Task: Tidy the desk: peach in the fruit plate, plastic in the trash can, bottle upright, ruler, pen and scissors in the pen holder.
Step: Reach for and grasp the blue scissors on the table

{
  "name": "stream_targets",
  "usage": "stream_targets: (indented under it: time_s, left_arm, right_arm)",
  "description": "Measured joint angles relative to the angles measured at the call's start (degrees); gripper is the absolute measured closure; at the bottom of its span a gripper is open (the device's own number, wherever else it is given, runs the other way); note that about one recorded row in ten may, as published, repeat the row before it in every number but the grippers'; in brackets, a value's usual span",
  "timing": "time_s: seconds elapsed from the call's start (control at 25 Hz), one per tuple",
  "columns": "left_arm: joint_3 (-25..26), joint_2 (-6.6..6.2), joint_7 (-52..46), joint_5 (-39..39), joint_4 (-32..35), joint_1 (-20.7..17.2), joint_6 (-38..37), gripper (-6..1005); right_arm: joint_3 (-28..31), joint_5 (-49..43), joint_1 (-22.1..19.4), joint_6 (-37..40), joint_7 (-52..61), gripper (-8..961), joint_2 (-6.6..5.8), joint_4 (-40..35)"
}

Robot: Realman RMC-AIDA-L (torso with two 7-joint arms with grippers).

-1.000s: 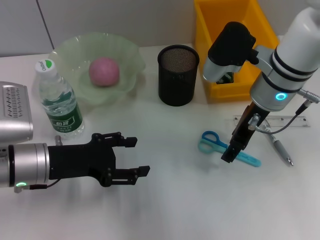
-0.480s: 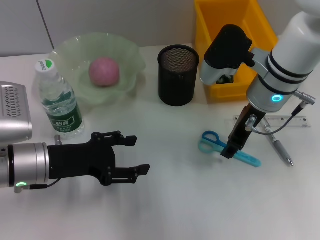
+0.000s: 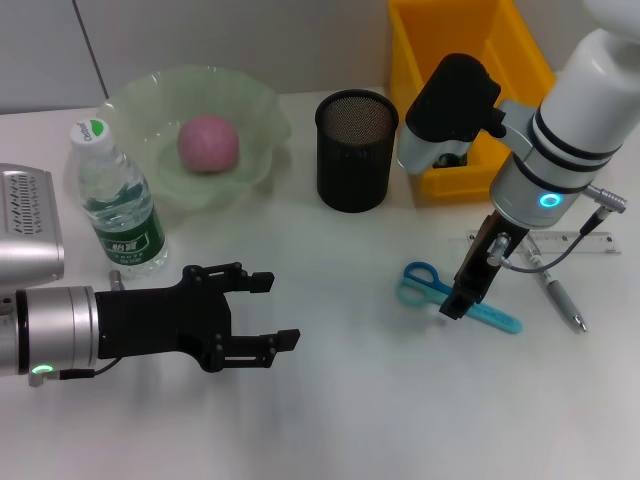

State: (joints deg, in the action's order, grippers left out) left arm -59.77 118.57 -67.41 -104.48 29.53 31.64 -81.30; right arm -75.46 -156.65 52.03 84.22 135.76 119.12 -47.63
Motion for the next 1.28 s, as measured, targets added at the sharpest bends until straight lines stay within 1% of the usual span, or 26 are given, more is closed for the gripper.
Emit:
stream_targets:
  time_s: [0.2, 0.44, 1.28]
  left_arm:
    - [0.0, 0.0, 0.0, 0.0, 0.0, -0.08, 0.0, 202]
    - [0.0, -0.03, 0.0, -0.01, 0.0, -0.09, -0.02, 202]
    - [0.09, -0.09, 0.04, -0.02, -0.09, -0.02, 0.01, 202]
  right_arm:
    - [-1.08, 0.09, 0.0, -0.3, 0.0, 459, 0.14, 0.23]
    - [-1.1, 0.12, 0.1, -0.9, 0.0, 552, 0.15, 0.86]
    - [-2.08, 0.12, 0.52, -1.96, 0.03, 555, 0.15, 1.65]
